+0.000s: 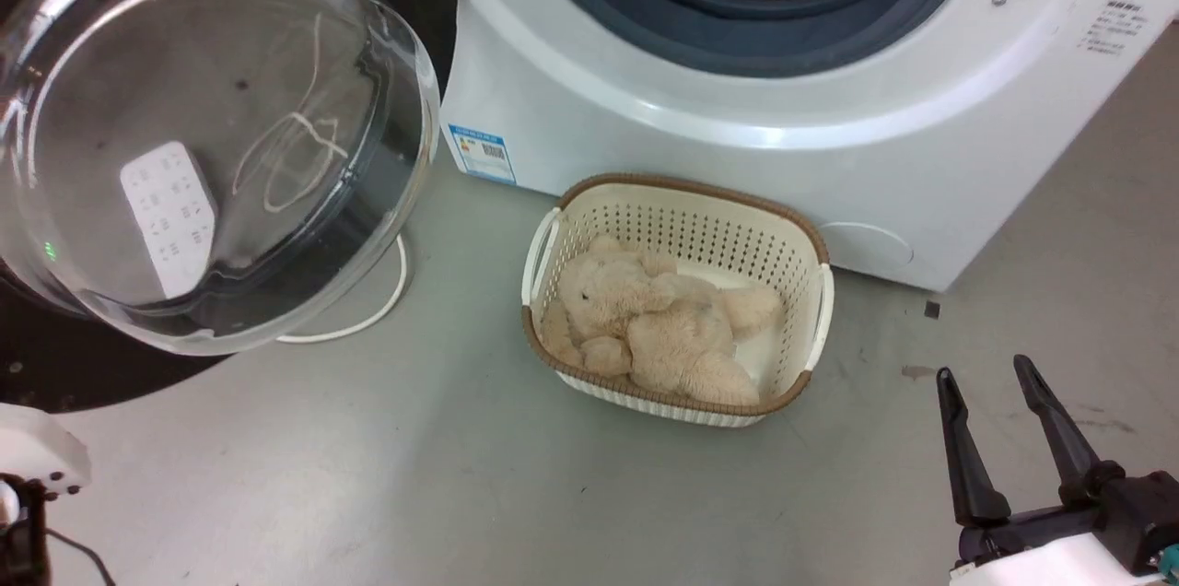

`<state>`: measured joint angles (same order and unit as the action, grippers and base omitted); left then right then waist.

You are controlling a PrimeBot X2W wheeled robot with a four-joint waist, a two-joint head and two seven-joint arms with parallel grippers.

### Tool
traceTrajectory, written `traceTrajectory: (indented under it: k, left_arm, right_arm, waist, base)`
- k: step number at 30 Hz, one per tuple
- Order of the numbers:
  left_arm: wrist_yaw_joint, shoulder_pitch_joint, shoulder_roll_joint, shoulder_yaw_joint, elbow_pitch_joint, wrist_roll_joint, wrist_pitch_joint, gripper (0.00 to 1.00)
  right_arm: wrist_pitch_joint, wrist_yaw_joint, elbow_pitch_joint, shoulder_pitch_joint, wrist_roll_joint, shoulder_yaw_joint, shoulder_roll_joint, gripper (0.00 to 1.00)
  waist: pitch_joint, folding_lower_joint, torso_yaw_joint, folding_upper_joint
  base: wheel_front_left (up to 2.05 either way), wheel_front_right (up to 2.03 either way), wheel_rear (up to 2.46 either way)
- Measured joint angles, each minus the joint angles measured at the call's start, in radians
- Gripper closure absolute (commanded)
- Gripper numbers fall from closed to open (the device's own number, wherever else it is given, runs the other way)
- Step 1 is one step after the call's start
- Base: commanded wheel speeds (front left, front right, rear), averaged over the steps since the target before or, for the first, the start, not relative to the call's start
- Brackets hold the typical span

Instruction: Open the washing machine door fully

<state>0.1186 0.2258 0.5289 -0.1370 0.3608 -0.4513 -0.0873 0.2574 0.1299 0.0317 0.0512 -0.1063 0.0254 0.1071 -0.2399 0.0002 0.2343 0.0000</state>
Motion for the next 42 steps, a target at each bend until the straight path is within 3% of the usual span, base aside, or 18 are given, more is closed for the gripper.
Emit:
traceTrajectory:
  k: [10, 13, 23, 24, 25, 33, 42]
  left_arm:
    - [0.002, -0.079, -0.092, 0.093, -0.138, 0.045, -0.105, 1.00]
    - [0.016, -0.155, -0.165, 0.149, -0.258, 0.070, -0.129, 1.00]
    - [0.041, -0.287, -0.325, 0.267, -0.372, 0.122, -0.162, 0.99]
    - [0.042, -0.292, -0.329, 0.278, -0.367, 0.136, -0.164, 0.42]
    - [0.043, -0.297, -0.332, 0.289, -0.363, 0.150, -0.167, 0.00]
    - [0.031, -0.325, -0.375, 0.379, -0.316, 0.218, -0.169, 0.00]
    - [0.022, -0.326, -0.392, 0.392, -0.285, 0.261, -0.169, 0.00]
  right_arm:
    - [0.000, 0.000, 0.002, 0.001, 0.015, 0.054, -0.026, 0.00]
    - [0.000, 0.000, 0.017, 0.005, 0.025, 0.073, -0.040, 0.00]
    - [0.000, 0.000, 0.046, 0.054, 0.050, 0.063, -0.049, 0.00]
    - [0.000, 0.000, 0.046, 0.060, 0.050, 0.061, -0.049, 0.00]
    - [0.000, 0.000, 0.046, 0.065, 0.050, 0.061, -0.049, 0.00]
    - [0.000, 0.000, 0.039, 0.087, 0.037, 0.062, -0.051, 0.00]
    - [0.000, 0.000, 0.023, 0.097, 0.034, 0.054, -0.052, 0.00]
  waist:
    - [0.099, -0.0003, -0.012, 0.0000]
    - [0.152, -0.0004, -0.032, 0.0000]
    - [0.229, -0.0003, -0.127, 0.0000]
    - [0.234, -0.0003, -0.136, 0.0000]
    - [0.238, -0.0004, -0.145, 0.0000]
    - [0.257, -0.0003, -0.191, 0.0000]
    - [0.260, -0.0003, -0.207, 0.0000]
  base:
    - [0.00, 0.00, 0.00]
    - [0.00, 0.00, 0.00]
    - [0.00, 0.00, 0.00]
    - [0.00, 0.00, 0.00]
    - [0.00, 0.00, 0.00]
    - [0.00, 0.00, 0.00]
    - [0.00, 0.00, 0.00]
